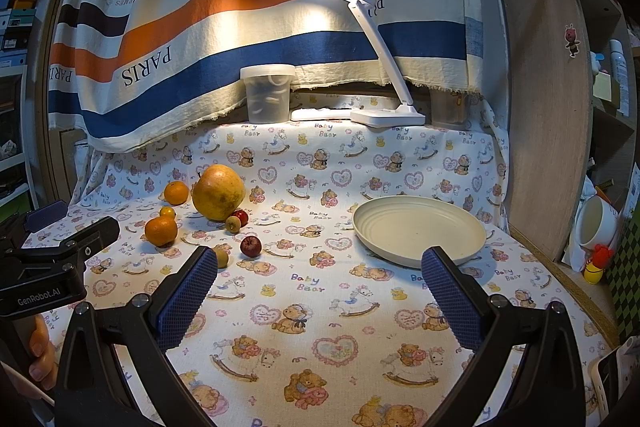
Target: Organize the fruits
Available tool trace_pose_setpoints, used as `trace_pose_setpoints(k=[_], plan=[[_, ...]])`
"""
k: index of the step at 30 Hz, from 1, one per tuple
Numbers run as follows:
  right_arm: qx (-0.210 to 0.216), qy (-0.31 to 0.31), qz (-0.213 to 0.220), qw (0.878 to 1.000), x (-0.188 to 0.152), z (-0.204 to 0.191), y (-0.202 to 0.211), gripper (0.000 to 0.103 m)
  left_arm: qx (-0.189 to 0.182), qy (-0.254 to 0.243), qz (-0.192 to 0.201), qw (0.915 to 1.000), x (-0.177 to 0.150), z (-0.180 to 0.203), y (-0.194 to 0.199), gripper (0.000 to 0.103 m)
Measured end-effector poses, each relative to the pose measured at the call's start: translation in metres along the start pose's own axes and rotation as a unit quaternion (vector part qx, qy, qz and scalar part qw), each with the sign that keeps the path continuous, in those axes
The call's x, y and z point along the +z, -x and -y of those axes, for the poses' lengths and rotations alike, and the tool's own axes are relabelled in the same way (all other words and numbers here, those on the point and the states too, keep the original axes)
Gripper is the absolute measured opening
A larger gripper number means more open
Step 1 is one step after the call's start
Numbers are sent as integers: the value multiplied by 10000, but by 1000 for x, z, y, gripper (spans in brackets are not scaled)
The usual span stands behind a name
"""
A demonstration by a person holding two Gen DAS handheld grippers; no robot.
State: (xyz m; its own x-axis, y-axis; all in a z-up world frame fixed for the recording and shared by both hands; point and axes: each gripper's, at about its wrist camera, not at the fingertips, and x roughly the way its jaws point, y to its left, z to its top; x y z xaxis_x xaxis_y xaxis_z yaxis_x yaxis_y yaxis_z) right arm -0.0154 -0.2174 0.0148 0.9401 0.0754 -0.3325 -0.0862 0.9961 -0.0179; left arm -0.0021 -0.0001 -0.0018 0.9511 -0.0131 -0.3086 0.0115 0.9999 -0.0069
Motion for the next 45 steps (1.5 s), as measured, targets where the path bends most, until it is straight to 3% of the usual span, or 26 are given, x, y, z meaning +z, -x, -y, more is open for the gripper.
trace_pose_setpoints(k=[45], plan=[[59,0,25,10000,-1,0,1,103,36,-17,-78,10000,3,0,0,103]])
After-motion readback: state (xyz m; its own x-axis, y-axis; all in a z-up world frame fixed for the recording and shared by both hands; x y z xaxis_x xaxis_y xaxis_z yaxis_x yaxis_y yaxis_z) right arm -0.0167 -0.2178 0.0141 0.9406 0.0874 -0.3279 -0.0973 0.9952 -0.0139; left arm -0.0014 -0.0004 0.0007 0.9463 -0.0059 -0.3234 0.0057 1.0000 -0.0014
